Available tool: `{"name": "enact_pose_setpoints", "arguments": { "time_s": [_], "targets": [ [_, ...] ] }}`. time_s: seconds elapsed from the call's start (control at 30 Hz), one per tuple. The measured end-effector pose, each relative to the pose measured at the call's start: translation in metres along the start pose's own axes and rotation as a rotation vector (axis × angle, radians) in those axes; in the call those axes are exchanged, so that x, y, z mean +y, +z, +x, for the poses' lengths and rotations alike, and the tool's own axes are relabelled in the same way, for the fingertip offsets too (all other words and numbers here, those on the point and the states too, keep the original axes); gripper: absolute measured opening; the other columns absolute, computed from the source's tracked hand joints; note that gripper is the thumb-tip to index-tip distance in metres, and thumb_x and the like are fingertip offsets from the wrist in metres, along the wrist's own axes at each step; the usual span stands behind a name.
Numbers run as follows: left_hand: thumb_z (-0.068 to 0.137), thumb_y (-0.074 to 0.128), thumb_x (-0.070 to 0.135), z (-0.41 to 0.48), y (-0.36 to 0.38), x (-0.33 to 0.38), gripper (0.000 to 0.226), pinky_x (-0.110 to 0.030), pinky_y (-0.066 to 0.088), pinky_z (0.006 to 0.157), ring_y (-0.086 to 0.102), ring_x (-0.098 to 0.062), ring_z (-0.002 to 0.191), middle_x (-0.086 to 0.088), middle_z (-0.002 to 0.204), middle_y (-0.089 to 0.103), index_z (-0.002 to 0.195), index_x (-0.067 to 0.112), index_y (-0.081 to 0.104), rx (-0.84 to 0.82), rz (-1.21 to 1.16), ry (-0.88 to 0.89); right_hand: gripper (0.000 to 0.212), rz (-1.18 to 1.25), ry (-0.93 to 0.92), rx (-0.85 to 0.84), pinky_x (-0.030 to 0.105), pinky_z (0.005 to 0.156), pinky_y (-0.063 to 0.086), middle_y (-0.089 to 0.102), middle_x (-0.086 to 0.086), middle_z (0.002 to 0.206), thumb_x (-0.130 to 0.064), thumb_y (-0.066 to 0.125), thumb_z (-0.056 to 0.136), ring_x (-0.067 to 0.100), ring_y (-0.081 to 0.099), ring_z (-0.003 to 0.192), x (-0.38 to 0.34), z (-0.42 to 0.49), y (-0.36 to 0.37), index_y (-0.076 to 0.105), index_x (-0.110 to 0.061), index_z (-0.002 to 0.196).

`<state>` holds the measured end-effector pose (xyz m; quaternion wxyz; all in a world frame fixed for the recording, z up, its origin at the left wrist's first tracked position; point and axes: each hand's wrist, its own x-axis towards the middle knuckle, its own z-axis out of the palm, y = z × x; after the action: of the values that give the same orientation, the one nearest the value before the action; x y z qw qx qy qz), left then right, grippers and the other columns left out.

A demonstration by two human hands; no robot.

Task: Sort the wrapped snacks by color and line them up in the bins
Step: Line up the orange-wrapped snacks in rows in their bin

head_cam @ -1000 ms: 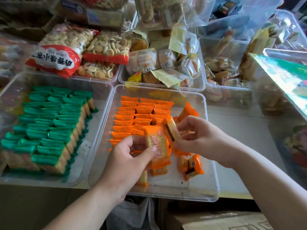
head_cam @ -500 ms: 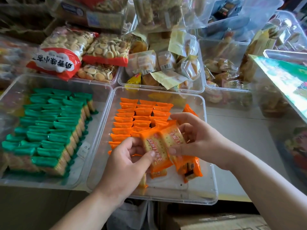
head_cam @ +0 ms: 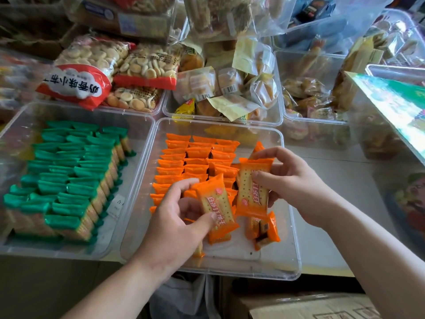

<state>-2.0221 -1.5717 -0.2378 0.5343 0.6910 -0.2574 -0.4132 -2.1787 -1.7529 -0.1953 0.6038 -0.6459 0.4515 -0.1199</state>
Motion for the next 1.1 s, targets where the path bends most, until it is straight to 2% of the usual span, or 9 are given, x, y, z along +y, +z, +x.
{"name": "enact_pose_setpoints", "arguments": {
  "time_s": [0.1, 0.2, 0.37, 0.43, 0.57, 0.73, 0.8, 0.9, 1.1],
  "targets": [
    [0.086, 0.084, 0.015, -0.004, -0.001, 0.002, 0.076, -0.020, 0.056, 0.084, 0.071, 0.002, 0.092, 0.022, 0.103, 0.075, 0.142, 0.053, 0.047, -0.154, 0.209, 0.042, 0.053, -0.019, -0.019, 0.041, 0.044, 0.063, 0.064, 0.073, 0.008, 0.108, 0.000, 0.062, 0.091, 0.023, 0.076, 0.078, -0.002, -0.001, -0.003, 0.065, -0.039, 0.127],
    [0.086, 0.078, 0.028, 0.009, -0.001, 0.007, 0.056, -0.011, 0.049, 0.081, 0.063, 0.008, 0.098, 0.032, 0.107, 0.067, 0.133, 0.051, 0.056, -0.238, 0.623, 0.264, 0.045, -0.035, 0.006, 0.041, 0.043, 0.066, 0.065, 0.071, 0.012, 0.110, 0.002, 0.065, 0.086, 0.024, 0.078, 0.082, -0.003, -0.002, -0.007, 0.074, -0.033, 0.112],
    [0.073, 0.072, 0.043, 0.032, 0.004, -0.005, 0.029, -0.039, 0.054, 0.074, 0.056, -0.020, 0.084, 0.015, 0.084, 0.066, 0.100, 0.036, 0.074, -0.237, 1.090, 0.517, 0.024, -0.130, 0.005, 0.079, 0.034, 0.063, 0.060, 0.072, 0.011, 0.090, 0.002, 0.076, 0.076, 0.021, 0.071, 0.072, 0.004, -0.001, -0.012, 0.067, -0.018, 0.087],
    [0.077, 0.075, 0.045, 0.034, 0.007, -0.006, 0.031, -0.040, 0.049, 0.086, 0.054, -0.019, 0.096, 0.016, 0.093, 0.062, 0.107, 0.037, 0.074, -0.270, 1.178, 0.480, 0.025, -0.189, -0.012, 0.070, 0.039, 0.064, 0.056, 0.067, 0.006, 0.084, 0.000, 0.077, 0.076, 0.021, 0.062, 0.069, 0.009, -0.003, -0.013, 0.066, -0.019, 0.088],
    [0.086, 0.074, 0.048, 0.033, 0.016, -0.003, 0.041, -0.032, 0.036, 0.105, 0.042, -0.015, 0.120, 0.014, 0.121, 0.049, 0.121, 0.038, 0.056, -0.325, 1.276, 0.349, 0.041, -0.247, 0.008, -0.096, 0.045, 0.082, 0.060, 0.068, 0.004, 0.103, -0.002, 0.071, 0.085, 0.026, 0.068, 0.091, 0.007, -0.008, -0.014, 0.070, -0.034, 0.110],
    [0.073, 0.085, 0.057, 0.025, 0.013, 0.003, 0.059, -0.020, 0.042, 0.089, 0.048, -0.004, 0.111, 0.022, 0.113, 0.054, 0.122, 0.041, 0.057, -0.218, 1.004, 0.238, 0.029, -0.166, 0.031, -0.194, 0.045, 0.085, 0.059, 0.076, 0.009, 0.100, -0.008, 0.077, 0.071, 0.025, 0.073, 0.091, 0.001, -0.006, -0.012, 0.077, -0.023, 0.095],
    [0.071, 0.091, 0.044, 0.016, 0.007, 0.008, 0.053, -0.016, 0.048, 0.081, 0.061, -0.002, 0.102, 0.019, 0.107, 0.065, 0.116, 0.038, 0.063, -0.127, 0.557, 0.164, 0.025, -0.131, 0.036, -0.229, 0.043, 0.077, 0.056, 0.075, 0.018, 0.096, -0.012, 0.080, 0.068, 0.024, 0.069, 0.080, 0.002, -0.006, -0.009, 0.073, -0.017, 0.092],
    [0.083, 0.088, 0.018, 0.004, 0.003, 0.016, 0.045, -0.026, 0.058, 0.084, 0.072, -0.012, 0.102, 0.005, 0.109, 0.077, 0.122, 0.029, 0.067, -0.151, -0.012, -0.011, 0.023, -0.140, 0.042, -0.316, 0.038, 0.073, 0.056, 0.071, 0.015, 0.081, -0.004, 0.084, 0.079, 0.022, 0.065, 0.072, 0.004, -0.007, -0.003, 0.067, -0.009, 0.093],
    [0.088, 0.081, 0.007, 0.006, -0.007, 0.003, 0.044, -0.030, 0.060, 0.083, 0.072, -0.016, 0.093, 0.009, 0.101, 0.074, 0.121, 0.031, 0.067, -0.048, 0.025, -0.026, 0.031, -0.225, 0.033, -0.426, 0.054, 0.085, 0.063, 0.075, 0.005, 0.082, -0.017, 0.090, 0.081, 0.027, 0.073, 0.076, 0.012, -0.013, 0.014, 0.063, -0.014, 0.096]
  ]
}}
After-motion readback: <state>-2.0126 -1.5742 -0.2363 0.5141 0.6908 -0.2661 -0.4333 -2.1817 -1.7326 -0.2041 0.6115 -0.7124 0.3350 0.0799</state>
